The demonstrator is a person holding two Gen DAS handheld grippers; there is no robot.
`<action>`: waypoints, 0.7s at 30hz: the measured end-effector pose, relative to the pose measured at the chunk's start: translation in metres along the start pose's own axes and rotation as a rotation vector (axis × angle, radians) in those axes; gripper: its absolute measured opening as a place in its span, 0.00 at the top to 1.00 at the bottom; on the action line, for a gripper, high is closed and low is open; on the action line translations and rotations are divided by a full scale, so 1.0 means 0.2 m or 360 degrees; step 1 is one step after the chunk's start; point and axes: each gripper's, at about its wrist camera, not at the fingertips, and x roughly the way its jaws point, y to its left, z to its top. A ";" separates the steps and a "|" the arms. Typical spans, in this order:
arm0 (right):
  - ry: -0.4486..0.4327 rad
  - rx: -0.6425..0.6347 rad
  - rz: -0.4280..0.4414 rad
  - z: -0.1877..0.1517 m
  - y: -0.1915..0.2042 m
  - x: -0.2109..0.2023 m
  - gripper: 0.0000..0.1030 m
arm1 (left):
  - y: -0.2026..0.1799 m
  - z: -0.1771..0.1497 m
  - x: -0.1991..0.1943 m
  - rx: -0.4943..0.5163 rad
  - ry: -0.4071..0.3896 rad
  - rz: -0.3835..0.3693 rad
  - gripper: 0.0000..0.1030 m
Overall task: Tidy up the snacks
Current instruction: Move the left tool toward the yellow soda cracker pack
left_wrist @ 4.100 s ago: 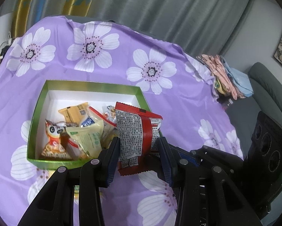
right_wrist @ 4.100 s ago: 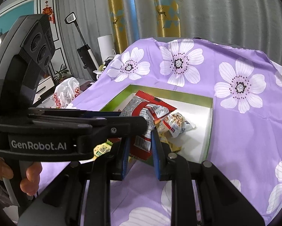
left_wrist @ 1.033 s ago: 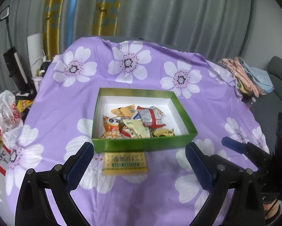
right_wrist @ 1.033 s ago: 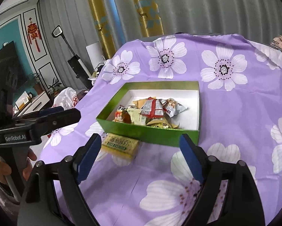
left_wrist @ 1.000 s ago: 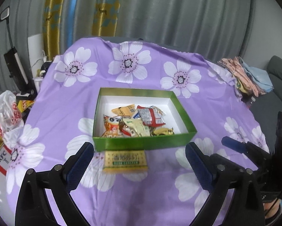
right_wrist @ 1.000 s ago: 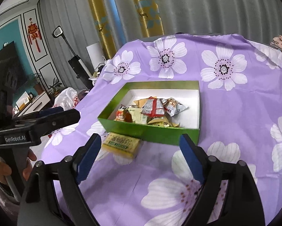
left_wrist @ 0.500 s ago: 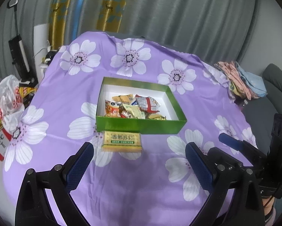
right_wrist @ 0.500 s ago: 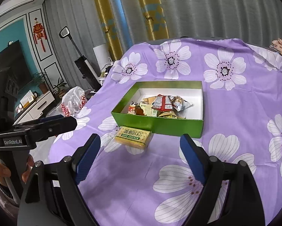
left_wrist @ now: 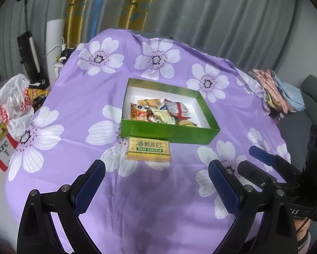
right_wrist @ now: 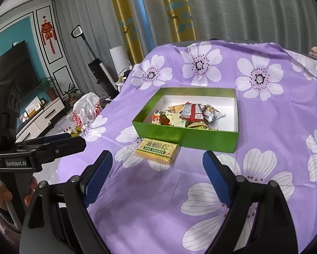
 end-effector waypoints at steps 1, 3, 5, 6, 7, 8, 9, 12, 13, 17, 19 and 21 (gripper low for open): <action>0.0013 -0.0002 -0.0006 -0.01 0.00 0.01 0.15 | 0.01 -0.01 0.01 -0.0006 0.0007 0.0003 0.05; 0.0037 -0.0012 -0.0013 -0.02 0.01 0.04 0.15 | 0.03 -0.02 0.04 -0.0023 0.0025 0.0006 0.05; 0.0060 -0.0028 -0.0025 -0.04 0.02 0.07 0.15 | 0.05 -0.03 0.07 -0.0033 0.0042 0.0007 0.05; 0.0069 -0.0033 -0.0029 -0.04 0.02 0.09 0.15 | 0.06 -0.03 0.09 -0.0040 0.0054 0.0006 0.05; 0.0083 -0.0037 -0.0033 -0.04 0.02 0.11 0.15 | 0.07 -0.04 0.11 -0.0047 0.0067 0.0000 0.05; 0.0095 -0.0039 -0.0033 -0.05 0.02 0.13 0.15 | 0.07 -0.04 0.12 -0.0052 0.0076 -0.0004 0.05; 0.0104 -0.0040 -0.0036 -0.05 0.02 0.14 0.15 | 0.08 -0.05 0.14 -0.0054 0.0083 -0.0003 0.05; 0.0129 -0.0049 -0.0045 -0.05 0.02 0.20 0.15 | 0.10 -0.05 0.18 -0.0055 0.0101 0.0001 0.05; 0.0138 -0.0052 -0.0046 -0.05 0.02 0.22 0.15 | 0.10 -0.05 0.20 -0.0057 0.0105 -0.0002 0.05; 0.0179 -0.0056 -0.0054 -0.05 0.00 0.31 0.15 | 0.13 -0.04 0.27 -0.0062 0.0125 -0.0013 0.05; 0.0204 -0.0063 -0.0063 -0.06 -0.01 0.37 0.15 | 0.15 -0.03 0.31 -0.0065 0.0134 -0.0014 0.05; 0.0228 -0.0072 -0.0061 -0.06 -0.01 0.41 0.15 | 0.16 -0.02 0.36 -0.0065 0.0146 -0.0019 0.05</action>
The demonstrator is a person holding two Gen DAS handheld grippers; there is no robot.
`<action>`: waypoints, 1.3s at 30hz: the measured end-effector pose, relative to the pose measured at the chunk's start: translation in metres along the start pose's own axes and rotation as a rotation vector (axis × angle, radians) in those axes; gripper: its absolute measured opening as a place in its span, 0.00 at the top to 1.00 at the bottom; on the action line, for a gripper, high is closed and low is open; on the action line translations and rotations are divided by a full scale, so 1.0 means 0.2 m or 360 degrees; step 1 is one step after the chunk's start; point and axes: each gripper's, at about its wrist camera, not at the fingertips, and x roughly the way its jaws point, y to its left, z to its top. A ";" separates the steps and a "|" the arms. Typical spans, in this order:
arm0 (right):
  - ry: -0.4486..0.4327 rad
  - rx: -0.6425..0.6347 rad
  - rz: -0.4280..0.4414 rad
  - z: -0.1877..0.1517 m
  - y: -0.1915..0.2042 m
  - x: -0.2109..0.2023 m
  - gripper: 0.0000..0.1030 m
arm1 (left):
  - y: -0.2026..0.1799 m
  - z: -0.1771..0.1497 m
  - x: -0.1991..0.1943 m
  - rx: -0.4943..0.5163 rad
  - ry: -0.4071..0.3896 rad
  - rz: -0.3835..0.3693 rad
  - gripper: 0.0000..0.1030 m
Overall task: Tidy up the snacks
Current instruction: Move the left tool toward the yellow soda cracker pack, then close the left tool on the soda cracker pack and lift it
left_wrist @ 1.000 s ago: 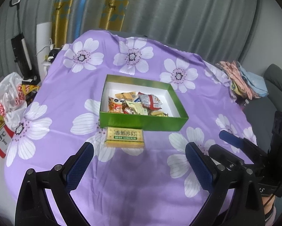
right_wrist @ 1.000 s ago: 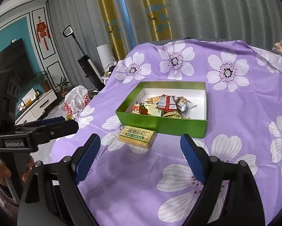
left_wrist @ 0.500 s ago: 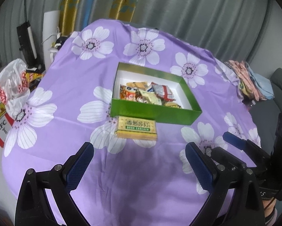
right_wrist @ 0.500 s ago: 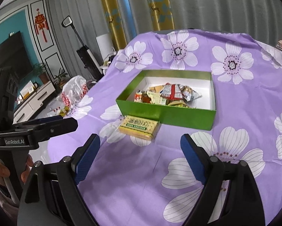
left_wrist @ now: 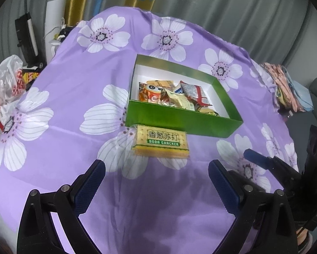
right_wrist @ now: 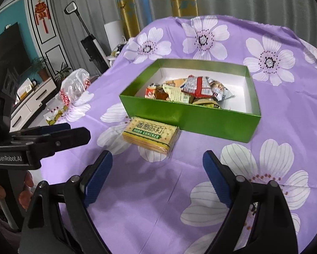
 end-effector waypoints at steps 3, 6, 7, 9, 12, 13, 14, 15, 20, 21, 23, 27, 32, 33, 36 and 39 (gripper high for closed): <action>0.0046 -0.0008 0.0009 -0.01 -0.01 0.08 0.15 | 0.02 0.01 0.09 0.0000 0.0034 -0.0020 0.05; 0.0094 -0.0021 0.0020 -0.02 -0.01 0.16 0.15 | 0.04 0.02 0.17 -0.0005 0.0075 -0.0072 0.05; 0.0110 -0.0026 0.0019 -0.03 -0.01 0.18 0.16 | 0.04 0.02 0.20 -0.0007 0.0086 -0.0085 0.05; 0.0137 -0.0040 0.0028 -0.03 -0.01 0.23 0.16 | 0.06 0.02 0.24 -0.0014 0.0106 -0.0117 0.05; 0.0167 -0.0049 0.0042 -0.02 -0.02 0.29 0.18 | 0.09 0.03 0.31 -0.0036 0.0133 -0.0123 0.05; 0.0172 -0.0049 0.0049 -0.02 -0.02 0.30 0.18 | 0.10 0.03 0.33 -0.0050 0.0137 -0.0129 0.05; 0.0178 -0.0050 0.0057 -0.01 -0.02 0.32 0.19 | 0.11 0.04 0.34 -0.0064 0.0138 -0.0139 0.05; 0.0185 -0.0051 0.0061 -0.01 -0.03 0.34 0.20 | 0.11 0.05 0.35 -0.0069 0.0140 -0.0151 0.05; 0.0242 -0.0082 0.0065 0.00 -0.02 0.43 0.27 | 0.12 0.09 0.41 -0.0057 0.0137 -0.0136 0.05; 0.0250 -0.0091 0.0063 -0.01 -0.02 0.45 0.28 | 0.12 0.10 0.42 -0.0057 0.0141 -0.0134 0.05; 0.0263 -0.0114 0.0065 0.00 -0.01 0.47 0.34 | 0.11 0.11 0.45 -0.0057 0.0156 -0.0119 0.05; 0.0260 -0.0147 0.0076 0.02 -0.01 0.50 0.37 | 0.11 0.11 0.50 -0.0047 0.0176 -0.0106 0.05; 0.0264 -0.0201 0.0076 0.05 -0.01 0.54 0.42 | 0.12 0.11 0.53 -0.0039 0.0197 -0.0100 0.16; 0.0264 -0.0209 0.0077 0.05 -0.01 0.54 0.43 | 0.12 0.11 0.53 -0.0032 0.0199 -0.0102 0.19; 0.0267 -0.0235 0.0070 0.05 0.00 0.55 0.47 | 0.09 0.11 0.54 0.0011 0.0212 -0.0090 0.24; 0.0263 -0.0264 0.0074 0.05 0.02 0.55 0.52 | 0.06 0.10 0.55 0.0066 0.0227 -0.0077 0.32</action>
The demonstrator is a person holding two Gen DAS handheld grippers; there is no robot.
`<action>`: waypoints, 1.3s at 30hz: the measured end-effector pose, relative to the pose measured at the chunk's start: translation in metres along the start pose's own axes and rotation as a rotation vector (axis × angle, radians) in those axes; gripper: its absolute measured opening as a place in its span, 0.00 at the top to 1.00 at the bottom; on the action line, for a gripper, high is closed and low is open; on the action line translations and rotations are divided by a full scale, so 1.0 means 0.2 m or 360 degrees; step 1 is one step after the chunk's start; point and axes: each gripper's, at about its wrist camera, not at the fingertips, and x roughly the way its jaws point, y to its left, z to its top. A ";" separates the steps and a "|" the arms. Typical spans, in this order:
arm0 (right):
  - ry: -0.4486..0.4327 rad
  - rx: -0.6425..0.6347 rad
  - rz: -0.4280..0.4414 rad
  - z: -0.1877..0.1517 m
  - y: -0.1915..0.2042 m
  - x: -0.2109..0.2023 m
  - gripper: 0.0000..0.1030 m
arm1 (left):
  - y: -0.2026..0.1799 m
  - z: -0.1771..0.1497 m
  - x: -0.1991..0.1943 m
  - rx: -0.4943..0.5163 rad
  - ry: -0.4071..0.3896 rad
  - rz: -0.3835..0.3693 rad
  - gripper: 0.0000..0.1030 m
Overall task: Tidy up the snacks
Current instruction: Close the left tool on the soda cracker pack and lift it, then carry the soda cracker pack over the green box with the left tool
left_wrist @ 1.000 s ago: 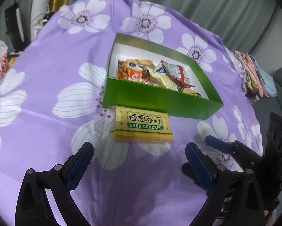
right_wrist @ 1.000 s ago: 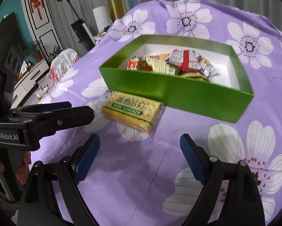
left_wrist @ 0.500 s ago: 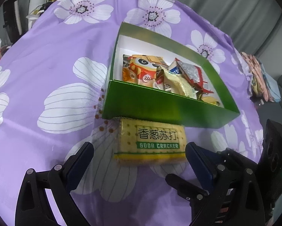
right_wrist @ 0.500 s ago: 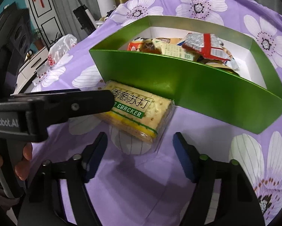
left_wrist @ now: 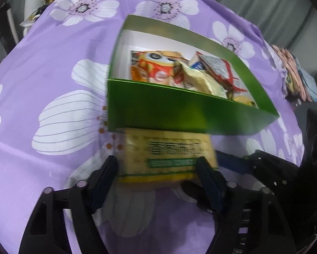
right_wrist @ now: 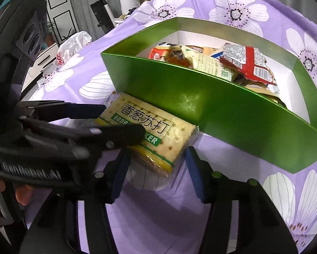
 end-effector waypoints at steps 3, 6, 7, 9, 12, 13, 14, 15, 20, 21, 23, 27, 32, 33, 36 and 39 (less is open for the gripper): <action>-0.0009 -0.0007 -0.0013 -0.01 0.01 -0.01 0.53 | 0.00 0.00 0.00 0.0000 -0.0001 0.0015 0.32; -0.0025 0.0007 0.0006 -0.01 0.01 -0.04 0.55 | 0.00 -0.01 -0.03 -0.0013 -0.0003 0.0018 0.32; -0.0029 0.0005 0.0005 -0.02 0.02 -0.05 0.55 | 0.00 -0.02 -0.04 -0.0010 -0.0007 0.0025 0.32; -0.0042 0.0007 0.0002 -0.03 0.04 -0.07 0.55 | -0.02 -0.03 -0.06 -0.0004 -0.0015 0.0037 0.32; -0.0076 0.0015 0.0002 -0.05 0.06 -0.14 0.55 | -0.04 -0.06 -0.13 0.0006 -0.0043 0.0027 0.32; -0.0088 0.0017 0.0002 -0.06 0.07 -0.17 0.55 | -0.05 -0.07 -0.15 0.0015 -0.0053 0.0022 0.32; -0.0098 0.0016 -0.0001 -0.07 0.08 -0.20 0.55 | -0.07 -0.08 -0.18 0.0022 -0.0063 0.0016 0.32; -0.0107 0.0014 -0.0007 -0.08 0.09 -0.22 0.55 | -0.08 -0.09 -0.20 0.0028 -0.0069 0.0010 0.32; -0.0160 0.0016 -0.0049 -0.14 0.11 -0.37 0.55 | -0.16 -0.14 -0.29 0.0065 -0.0094 -0.0041 0.32; -0.0170 0.0021 -0.0056 -0.14 0.10 -0.39 0.55 | -0.19 -0.14 -0.30 0.0074 -0.0099 -0.0047 0.32; -0.0209 0.0039 -0.0074 -0.14 0.08 -0.45 0.55 | -0.24 -0.13 -0.33 0.0110 -0.0119 -0.0058 0.32; -0.0290 0.0060 -0.0104 -0.12 0.04 -0.55 0.55 | -0.33 -0.08 -0.38 0.0178 -0.0177 -0.0064 0.32; -0.0391 0.0075 -0.0129 -0.05 -0.03 -0.62 0.55 | -0.39 0.04 -0.41 0.0226 -0.0254 -0.0077 0.32; -0.0409 0.0076 -0.0135 -0.02 -0.04 -0.63 0.55 | -0.40 0.06 -0.42 0.0236 -0.0271 -0.0071 0.32; -0.0440 0.0086 -0.0144 0.06 -0.11 -0.61 0.55 | -0.43 0.14 -0.40 0.0267 -0.0311 -0.0048 0.32; -0.0440 0.0104 -0.0141 0.14 -0.19 -0.56 0.55 | -0.42 0.24 -0.33 0.0251 -0.0299 -0.0045 0.32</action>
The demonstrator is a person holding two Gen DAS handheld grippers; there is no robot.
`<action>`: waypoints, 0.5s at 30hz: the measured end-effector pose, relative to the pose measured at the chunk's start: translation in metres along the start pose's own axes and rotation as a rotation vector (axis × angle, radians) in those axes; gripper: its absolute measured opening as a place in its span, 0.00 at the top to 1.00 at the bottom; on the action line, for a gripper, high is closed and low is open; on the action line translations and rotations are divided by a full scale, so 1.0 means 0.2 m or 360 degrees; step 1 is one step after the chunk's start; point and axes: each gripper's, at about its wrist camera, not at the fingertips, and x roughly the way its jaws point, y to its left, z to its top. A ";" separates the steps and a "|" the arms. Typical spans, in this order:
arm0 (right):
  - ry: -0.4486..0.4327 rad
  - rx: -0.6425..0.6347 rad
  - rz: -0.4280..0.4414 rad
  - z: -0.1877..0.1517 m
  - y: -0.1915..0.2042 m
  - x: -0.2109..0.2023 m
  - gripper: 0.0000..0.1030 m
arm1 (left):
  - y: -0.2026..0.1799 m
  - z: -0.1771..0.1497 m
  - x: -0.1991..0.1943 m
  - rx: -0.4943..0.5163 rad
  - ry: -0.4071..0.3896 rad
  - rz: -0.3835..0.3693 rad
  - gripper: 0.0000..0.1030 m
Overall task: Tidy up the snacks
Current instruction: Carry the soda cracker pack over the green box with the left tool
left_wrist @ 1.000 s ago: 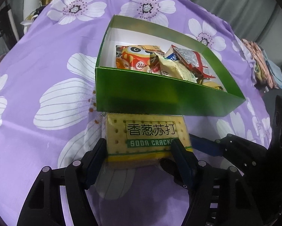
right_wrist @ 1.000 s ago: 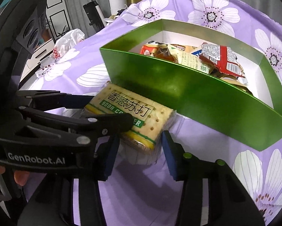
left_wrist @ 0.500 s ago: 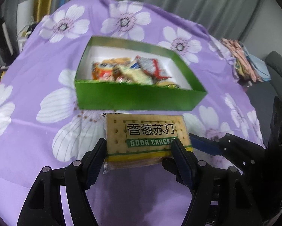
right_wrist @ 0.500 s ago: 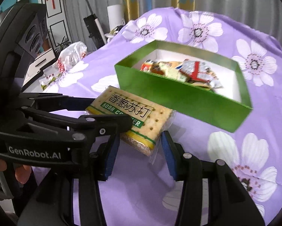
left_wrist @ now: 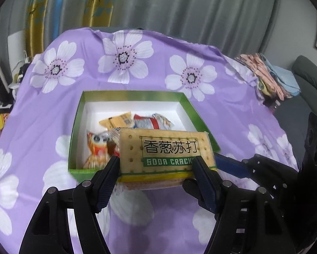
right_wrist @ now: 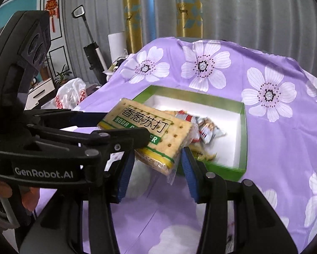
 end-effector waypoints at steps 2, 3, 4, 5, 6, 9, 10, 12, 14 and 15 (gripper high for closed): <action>0.0005 0.0006 -0.0002 0.04 -0.05 0.07 0.55 | 0.02 0.05 0.06 -0.0014 0.0010 0.0000 0.32; 0.0014 0.0013 0.0000 0.04 -0.06 0.09 0.55 | 0.03 0.07 0.10 -0.0021 0.0021 0.0002 0.32; 0.0026 0.0024 0.0005 0.06 -0.07 0.12 0.55 | 0.04 0.09 0.13 -0.0031 0.0034 0.0007 0.32; 0.0038 0.0035 -0.0001 0.07 -0.09 0.17 0.55 | 0.06 0.11 0.17 -0.0048 0.0052 0.0009 0.32; 0.0051 0.0030 -0.0011 0.08 -0.10 0.19 0.54 | 0.07 0.12 0.20 -0.0058 0.0064 0.0007 0.32; 0.0116 0.0018 -0.0029 0.09 -0.11 0.29 0.53 | 0.11 0.14 0.30 -0.0094 0.0117 0.0008 0.32; 0.0137 0.0014 -0.0028 0.09 -0.12 0.31 0.53 | 0.12 0.15 0.33 -0.0111 0.0133 0.0017 0.32; 0.0162 0.0021 -0.0029 0.09 -0.12 0.35 0.53 | 0.14 0.15 0.36 -0.0134 0.0160 0.0037 0.32; 0.0178 0.0040 -0.0028 0.09 -0.13 0.36 0.52 | 0.16 0.16 0.37 -0.0135 0.0176 0.0082 0.32; 0.0182 0.0046 -0.0035 0.09 -0.12 0.35 0.53 | 0.16 0.16 0.37 -0.0132 0.0179 0.0090 0.32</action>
